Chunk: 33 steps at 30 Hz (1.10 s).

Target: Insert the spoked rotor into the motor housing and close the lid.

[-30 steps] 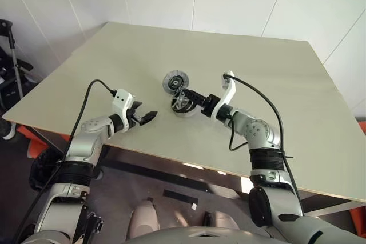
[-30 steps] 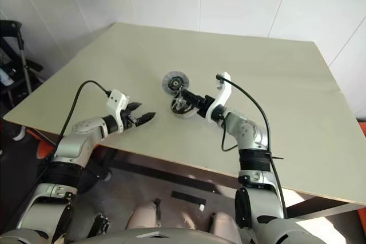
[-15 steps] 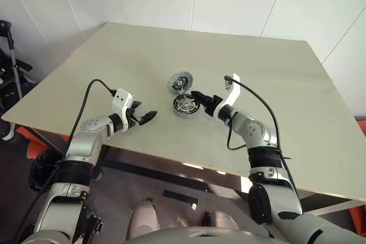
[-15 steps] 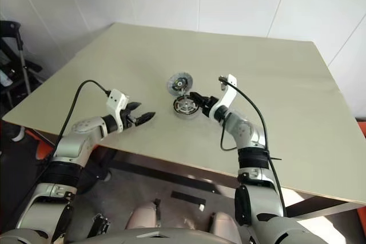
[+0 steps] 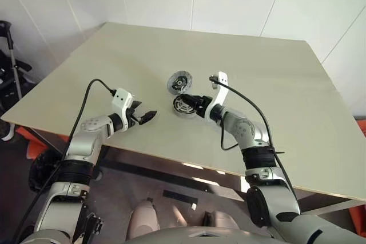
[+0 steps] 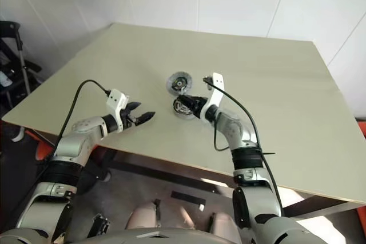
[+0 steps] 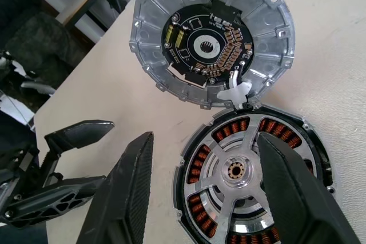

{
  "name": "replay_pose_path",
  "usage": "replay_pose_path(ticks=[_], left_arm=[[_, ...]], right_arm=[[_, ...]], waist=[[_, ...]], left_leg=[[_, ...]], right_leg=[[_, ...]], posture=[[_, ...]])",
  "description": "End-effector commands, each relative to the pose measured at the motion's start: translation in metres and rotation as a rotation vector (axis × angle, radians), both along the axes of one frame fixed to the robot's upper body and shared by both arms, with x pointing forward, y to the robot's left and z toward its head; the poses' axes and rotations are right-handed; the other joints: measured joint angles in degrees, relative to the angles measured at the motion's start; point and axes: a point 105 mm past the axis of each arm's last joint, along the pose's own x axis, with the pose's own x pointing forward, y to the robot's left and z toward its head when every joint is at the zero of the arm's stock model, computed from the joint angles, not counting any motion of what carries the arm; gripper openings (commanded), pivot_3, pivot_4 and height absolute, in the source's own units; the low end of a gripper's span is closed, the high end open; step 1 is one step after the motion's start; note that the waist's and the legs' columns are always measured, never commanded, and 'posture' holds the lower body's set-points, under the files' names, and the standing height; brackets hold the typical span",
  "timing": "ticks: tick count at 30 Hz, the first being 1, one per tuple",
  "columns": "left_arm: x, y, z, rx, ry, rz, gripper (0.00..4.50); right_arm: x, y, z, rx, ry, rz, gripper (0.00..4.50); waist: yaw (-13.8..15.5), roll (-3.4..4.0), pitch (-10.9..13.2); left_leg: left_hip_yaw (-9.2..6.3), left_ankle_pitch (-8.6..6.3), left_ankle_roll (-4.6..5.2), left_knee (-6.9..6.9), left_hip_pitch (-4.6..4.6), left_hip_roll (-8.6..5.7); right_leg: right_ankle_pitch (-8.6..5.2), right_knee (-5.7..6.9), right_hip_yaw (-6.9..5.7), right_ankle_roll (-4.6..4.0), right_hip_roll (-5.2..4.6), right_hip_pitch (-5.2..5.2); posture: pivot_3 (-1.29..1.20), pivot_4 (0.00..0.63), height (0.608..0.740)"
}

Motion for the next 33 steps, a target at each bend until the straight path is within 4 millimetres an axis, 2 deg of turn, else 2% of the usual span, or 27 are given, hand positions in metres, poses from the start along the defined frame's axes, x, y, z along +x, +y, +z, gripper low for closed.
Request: replay_pose_path(ticks=[1,5,10,11,13,25,30,33], left_arm=[[0.004,0.001,0.017,0.009,-0.064,-0.006,4.47],[0.004,0.000,0.016,0.008,-0.064,-0.008,4.47],[0.004,-0.001,0.017,0.007,-0.065,-0.009,4.47],[0.004,-0.001,0.017,0.007,-0.066,-0.008,4.47],[0.004,-0.001,0.017,0.007,-0.066,-0.007,4.47],[0.005,0.000,0.017,0.007,-0.069,-0.002,4.47],[0.005,0.001,0.017,0.008,-0.071,0.001,4.47],[0.005,0.002,0.017,0.009,-0.072,0.003,4.47]], right_arm=[[0.008,-0.002,0.009,-0.009,-0.037,-0.025,2.05],[0.016,-0.004,0.009,-0.038,-0.050,-0.054,0.75],[0.025,-0.009,0.014,-0.042,-0.066,-0.073,0.75],[0.025,-0.010,0.015,-0.034,-0.070,-0.070,0.41],[0.025,-0.009,0.018,-0.023,-0.076,-0.061,0.02],[0.017,-0.004,0.021,-0.038,-0.099,-0.005,0.02],[0.012,-0.003,-0.015,-0.076,0.013,-0.021,0.02],[0.010,-0.003,-0.023,-0.082,0.035,-0.026,0.02]], waist=[[-0.04,0.00,0.00],[-0.17,0.00,0.00],[-0.24,0.00,0.00],[-0.23,0.00,0.00],[-0.12,0.00,0.00],[-0.17,0.00,0.00],[-0.20,-0.01,0.00],[-0.21,-0.01,0.00]], left_leg=[[0.00,0.00,0.00,0.01,0.01,0.00],[0.00,0.00,0.00,0.01,0.01,0.01],[0.00,0.00,0.00,0.01,0.00,0.01],[0.00,0.00,0.00,0.00,0.00,0.01],[0.00,0.00,0.00,0.00,-0.01,0.01],[0.00,0.00,0.00,0.02,-0.01,0.01],[0.00,0.00,0.00,0.02,0.00,0.01],[0.00,0.00,0.01,0.02,0.01,0.01]], right_leg=[[0.00,0.00,0.00,0.00,0.00,0.01],[0.00,0.02,0.01,0.00,0.01,-0.02],[0.00,0.02,0.00,0.00,0.01,-0.02],[0.00,0.01,0.01,0.00,0.01,-0.02],[0.00,0.01,0.00,-0.01,0.01,-0.02],[0.00,0.02,0.00,0.00,0.01,-0.02],[0.00,0.02,0.00,-0.01,0.01,-0.01],[0.00,0.03,0.01,-0.01,0.00,-0.01]], posture=[[0.00,0.000,0.740],[0.00,0.000,0.740],[0.00,0.000,0.740],[0.00,0.000,0.740],[0.00,0.000,0.740],[0.00,0.000,0.740],[0.00,0.000,0.740],[0.00,0.000,0.740]])
